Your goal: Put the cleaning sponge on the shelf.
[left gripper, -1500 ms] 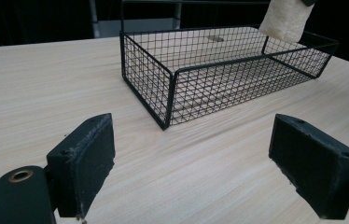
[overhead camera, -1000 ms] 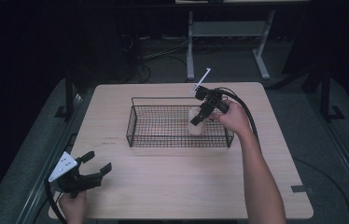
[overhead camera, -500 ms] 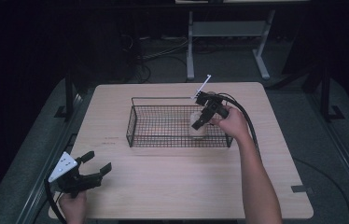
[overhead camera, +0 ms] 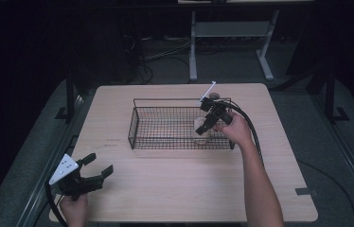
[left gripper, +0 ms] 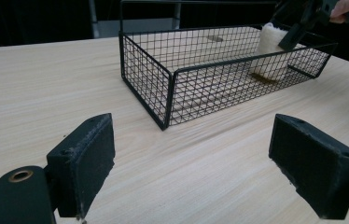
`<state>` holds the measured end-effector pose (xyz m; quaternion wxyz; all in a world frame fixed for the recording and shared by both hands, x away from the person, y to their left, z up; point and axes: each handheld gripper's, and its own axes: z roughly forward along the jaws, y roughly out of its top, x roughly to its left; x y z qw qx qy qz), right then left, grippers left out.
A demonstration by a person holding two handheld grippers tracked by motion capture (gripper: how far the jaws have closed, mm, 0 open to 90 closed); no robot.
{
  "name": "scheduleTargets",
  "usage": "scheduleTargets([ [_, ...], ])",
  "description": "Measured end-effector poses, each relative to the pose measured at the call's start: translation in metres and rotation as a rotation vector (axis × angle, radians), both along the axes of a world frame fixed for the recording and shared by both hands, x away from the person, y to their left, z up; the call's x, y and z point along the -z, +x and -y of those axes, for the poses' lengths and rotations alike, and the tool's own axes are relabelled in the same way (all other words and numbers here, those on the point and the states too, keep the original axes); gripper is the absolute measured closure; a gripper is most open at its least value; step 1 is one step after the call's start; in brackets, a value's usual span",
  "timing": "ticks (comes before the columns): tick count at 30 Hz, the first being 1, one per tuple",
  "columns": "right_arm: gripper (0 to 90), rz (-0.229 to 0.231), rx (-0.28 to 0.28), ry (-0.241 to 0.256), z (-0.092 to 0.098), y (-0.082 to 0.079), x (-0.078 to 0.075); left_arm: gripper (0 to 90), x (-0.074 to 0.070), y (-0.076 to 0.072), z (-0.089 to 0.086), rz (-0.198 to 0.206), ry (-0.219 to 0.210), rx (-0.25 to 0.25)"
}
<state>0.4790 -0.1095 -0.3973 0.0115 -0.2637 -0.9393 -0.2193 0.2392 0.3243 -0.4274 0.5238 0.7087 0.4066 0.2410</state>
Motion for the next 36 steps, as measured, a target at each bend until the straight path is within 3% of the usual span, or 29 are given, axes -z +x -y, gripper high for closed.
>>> scheduleTargets([
  [6,25.8,-0.010,0.016,0.012,0.0018,0.0009,0.0068,13.8,0.0000,0.0001,-0.0005,0.000,-0.004,0.001],
  [19,22.1,0.015,0.017,0.002,0.0003,-0.0017,0.0034,13.8,-0.0001,-0.0004,-0.0003,0.001,-0.007,-0.001],
  [36,17.3,0.007,0.014,0.012,0.0001,-0.0041,0.0002,13.8,0.0002,0.0017,0.0021,-0.001,-0.002,0.001],
])
